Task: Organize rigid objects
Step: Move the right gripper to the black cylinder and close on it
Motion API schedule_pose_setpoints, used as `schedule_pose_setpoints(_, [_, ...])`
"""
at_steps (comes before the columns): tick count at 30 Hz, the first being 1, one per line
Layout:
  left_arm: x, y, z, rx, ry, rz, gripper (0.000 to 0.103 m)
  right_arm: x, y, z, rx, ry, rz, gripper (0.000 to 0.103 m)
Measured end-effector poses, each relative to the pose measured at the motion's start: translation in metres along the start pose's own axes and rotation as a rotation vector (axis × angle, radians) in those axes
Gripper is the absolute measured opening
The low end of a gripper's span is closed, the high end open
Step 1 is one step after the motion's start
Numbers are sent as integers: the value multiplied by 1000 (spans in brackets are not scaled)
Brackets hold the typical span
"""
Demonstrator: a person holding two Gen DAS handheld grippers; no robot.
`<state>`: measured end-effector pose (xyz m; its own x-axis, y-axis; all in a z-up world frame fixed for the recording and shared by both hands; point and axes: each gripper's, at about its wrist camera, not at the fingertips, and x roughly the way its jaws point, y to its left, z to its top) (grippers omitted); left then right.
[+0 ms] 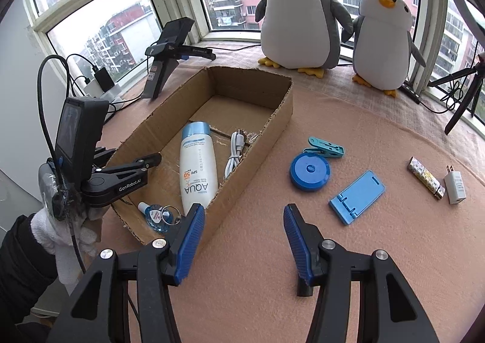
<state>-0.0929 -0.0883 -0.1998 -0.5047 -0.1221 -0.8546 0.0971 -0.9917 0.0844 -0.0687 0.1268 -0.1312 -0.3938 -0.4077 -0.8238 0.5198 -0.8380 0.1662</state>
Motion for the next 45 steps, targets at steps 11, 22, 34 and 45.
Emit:
schedule_pose_setpoints(11, [0, 0, 0, 0, 0, 0, 34, -1, -44, -20, 35, 77, -66, 52])
schedule_pose_setpoints(22, [0, 0, 0, 0, 0, 0, 34, 18, -43, -42, -24, 185, -81, 47])
schedule_pose_setpoints(34, [0, 1, 0, 0, 1, -1, 34, 32, -43, -44, -24, 230, -102, 32])
schedule_pose_setpoints(45, [1, 0, 0, -4, 0, -4, 34, 45, -43, -49, -29, 269, -117, 17])
